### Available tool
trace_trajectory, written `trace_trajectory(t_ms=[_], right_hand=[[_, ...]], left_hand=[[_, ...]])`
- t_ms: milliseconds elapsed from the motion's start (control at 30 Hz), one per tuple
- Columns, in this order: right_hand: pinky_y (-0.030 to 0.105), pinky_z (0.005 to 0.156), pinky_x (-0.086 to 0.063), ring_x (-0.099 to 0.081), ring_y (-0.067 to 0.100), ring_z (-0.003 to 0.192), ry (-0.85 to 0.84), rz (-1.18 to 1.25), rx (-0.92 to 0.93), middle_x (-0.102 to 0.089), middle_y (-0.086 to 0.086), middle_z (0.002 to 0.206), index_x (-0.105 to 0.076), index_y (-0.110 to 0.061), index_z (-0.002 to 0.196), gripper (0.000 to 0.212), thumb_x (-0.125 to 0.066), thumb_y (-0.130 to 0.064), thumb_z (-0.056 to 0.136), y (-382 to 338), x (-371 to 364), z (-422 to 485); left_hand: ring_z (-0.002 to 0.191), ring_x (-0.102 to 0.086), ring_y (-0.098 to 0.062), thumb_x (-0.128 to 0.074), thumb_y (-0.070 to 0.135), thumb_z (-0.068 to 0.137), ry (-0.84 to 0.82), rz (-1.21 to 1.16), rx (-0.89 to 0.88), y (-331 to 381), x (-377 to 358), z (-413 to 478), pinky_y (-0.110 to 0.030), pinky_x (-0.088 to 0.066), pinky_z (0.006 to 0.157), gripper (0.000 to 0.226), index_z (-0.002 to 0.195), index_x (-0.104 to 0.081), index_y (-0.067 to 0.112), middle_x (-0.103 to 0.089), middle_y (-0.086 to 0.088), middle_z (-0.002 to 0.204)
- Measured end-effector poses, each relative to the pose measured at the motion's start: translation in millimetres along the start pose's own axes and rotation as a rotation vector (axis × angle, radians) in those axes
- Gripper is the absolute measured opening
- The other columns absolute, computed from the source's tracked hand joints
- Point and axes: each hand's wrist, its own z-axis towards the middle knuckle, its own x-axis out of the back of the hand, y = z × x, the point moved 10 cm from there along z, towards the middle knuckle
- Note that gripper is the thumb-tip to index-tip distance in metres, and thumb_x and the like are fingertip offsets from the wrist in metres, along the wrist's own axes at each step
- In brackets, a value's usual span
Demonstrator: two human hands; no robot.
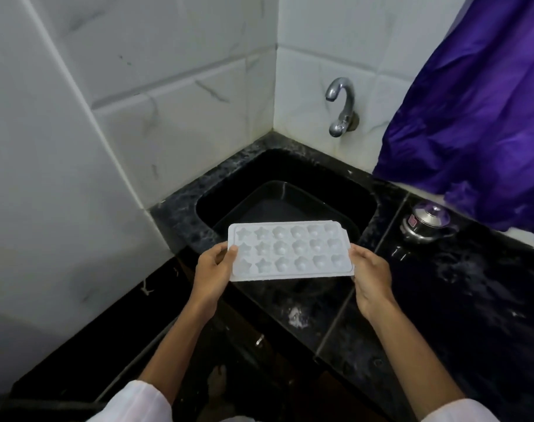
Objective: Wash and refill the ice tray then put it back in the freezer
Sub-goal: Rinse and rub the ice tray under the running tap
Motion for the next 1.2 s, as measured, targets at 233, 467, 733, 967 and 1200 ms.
trace_trajectory(t_ms=[233,467,733,967,1200], right_hand=[[0.038,0.096,-0.053,-0.070,0.015,0.100,0.152,0.026,0.006,-0.075,-0.002,0.102,-0.072,-0.017,0.108,0.018,-0.061,-0.021,0.095,-13,-19,73],[0.037,0.092,-0.055,-0.069,0.014,0.098,0.217,-0.112,0.029,-0.075,-0.005,0.098,-0.074,-0.024,0.094,0.015,-0.060,-0.020,0.093,-56,-64,124],[0.035,0.092,-0.055,-0.069,0.020,0.092,0.379,-0.173,0.129,-0.073,0.004,0.090,-0.071,-0.022,0.081,0.013,-0.062,-0.028,0.088,-153,-91,230],[0.032,0.084,-0.058,-0.066,0.020,0.086,0.247,-0.018,-0.066,-0.065,0.009,0.092,-0.063,-0.005,0.099,0.028,-0.065,-0.031,0.090,-166,-130,312],[0.036,0.084,-0.056,-0.063,0.021,0.076,0.201,0.054,-0.143,-0.064,0.010,0.094,-0.055,-0.001,0.121,0.031,-0.061,-0.015,0.095,-166,-137,338]], left_hand=[[0.089,-0.075,-0.021,-0.062,0.023,0.096,-0.162,0.021,0.041,17,-28,111,-0.043,-0.059,0.082,0.017,0.108,-0.068,0.012,-0.077,-0.004,0.095],[0.085,-0.075,-0.024,-0.063,0.020,0.096,-0.214,0.085,0.050,44,-30,211,-0.048,-0.060,0.081,0.016,0.107,-0.069,0.010,-0.078,-0.004,0.091],[0.081,-0.075,-0.025,-0.063,0.018,0.096,-0.238,0.063,0.075,62,-32,287,-0.047,-0.060,0.078,0.010,0.100,-0.070,0.013,-0.078,-0.003,0.086],[0.082,-0.075,-0.024,-0.061,0.017,0.097,-0.280,0.056,0.050,74,-46,319,-0.043,-0.059,0.076,0.014,0.105,-0.070,0.010,-0.078,-0.004,0.089],[0.081,-0.075,-0.021,-0.061,0.016,0.097,-0.297,0.069,0.035,84,-65,338,-0.037,-0.058,0.073,0.014,0.104,-0.071,0.009,-0.078,-0.002,0.086]])
